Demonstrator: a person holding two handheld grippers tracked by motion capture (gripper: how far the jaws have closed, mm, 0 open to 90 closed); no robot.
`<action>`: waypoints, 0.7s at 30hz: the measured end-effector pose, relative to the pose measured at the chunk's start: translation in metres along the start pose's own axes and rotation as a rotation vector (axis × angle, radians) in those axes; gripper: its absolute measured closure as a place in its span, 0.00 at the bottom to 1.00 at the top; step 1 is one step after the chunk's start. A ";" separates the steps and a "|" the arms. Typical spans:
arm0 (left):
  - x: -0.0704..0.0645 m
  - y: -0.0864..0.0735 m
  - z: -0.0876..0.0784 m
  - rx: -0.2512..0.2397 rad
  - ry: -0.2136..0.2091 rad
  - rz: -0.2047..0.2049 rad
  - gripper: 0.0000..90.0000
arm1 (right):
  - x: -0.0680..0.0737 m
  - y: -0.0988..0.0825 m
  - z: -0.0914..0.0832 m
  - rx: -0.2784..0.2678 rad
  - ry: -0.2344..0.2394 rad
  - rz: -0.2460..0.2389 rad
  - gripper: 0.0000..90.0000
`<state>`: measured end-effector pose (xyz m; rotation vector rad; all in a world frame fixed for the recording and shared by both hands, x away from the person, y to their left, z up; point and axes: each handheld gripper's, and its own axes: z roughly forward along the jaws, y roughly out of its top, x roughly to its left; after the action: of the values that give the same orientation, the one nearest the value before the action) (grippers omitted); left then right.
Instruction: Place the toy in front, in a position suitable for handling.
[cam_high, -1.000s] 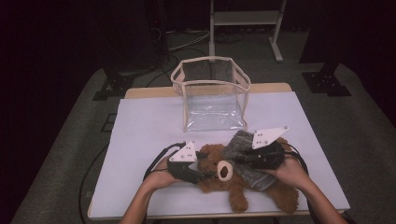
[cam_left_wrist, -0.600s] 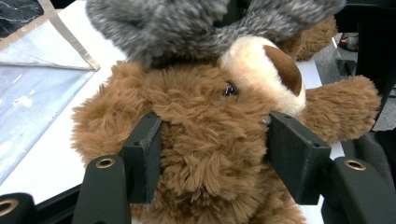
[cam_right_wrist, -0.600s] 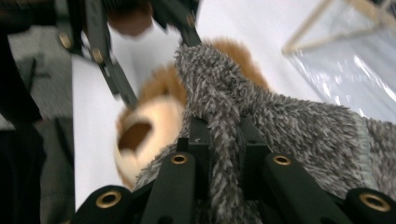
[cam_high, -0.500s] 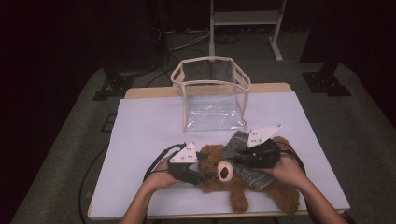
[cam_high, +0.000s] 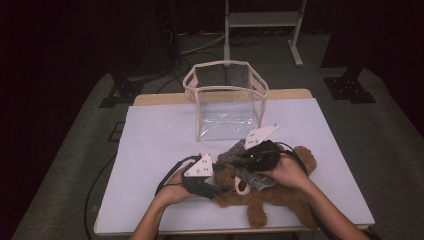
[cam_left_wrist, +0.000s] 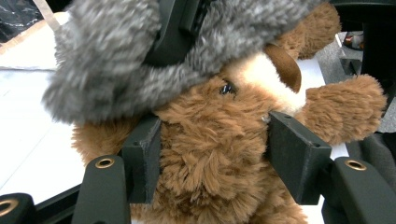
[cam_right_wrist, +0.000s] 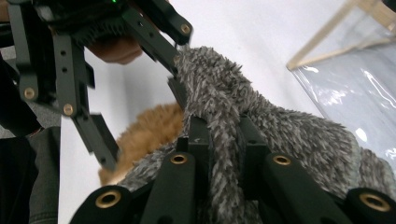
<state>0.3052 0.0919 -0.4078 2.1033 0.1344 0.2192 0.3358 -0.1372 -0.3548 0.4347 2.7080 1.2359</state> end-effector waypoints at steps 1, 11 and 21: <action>-0.001 0.001 0.000 0.001 0.002 0.004 0.43 | -0.001 -0.002 -0.002 -0.001 -0.003 0.000 0.88; -0.002 0.004 0.002 0.011 0.002 0.023 0.43 | -0.002 -0.006 -0.015 -0.016 -0.021 0.023 0.87; -0.002 0.002 0.001 0.015 0.004 0.029 0.43 | -0.009 -0.001 -0.002 0.017 -0.052 0.022 0.87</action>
<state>0.3032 0.0895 -0.4065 2.1209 0.1079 0.2409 0.3435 -0.1419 -0.3539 0.4932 2.6792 1.1906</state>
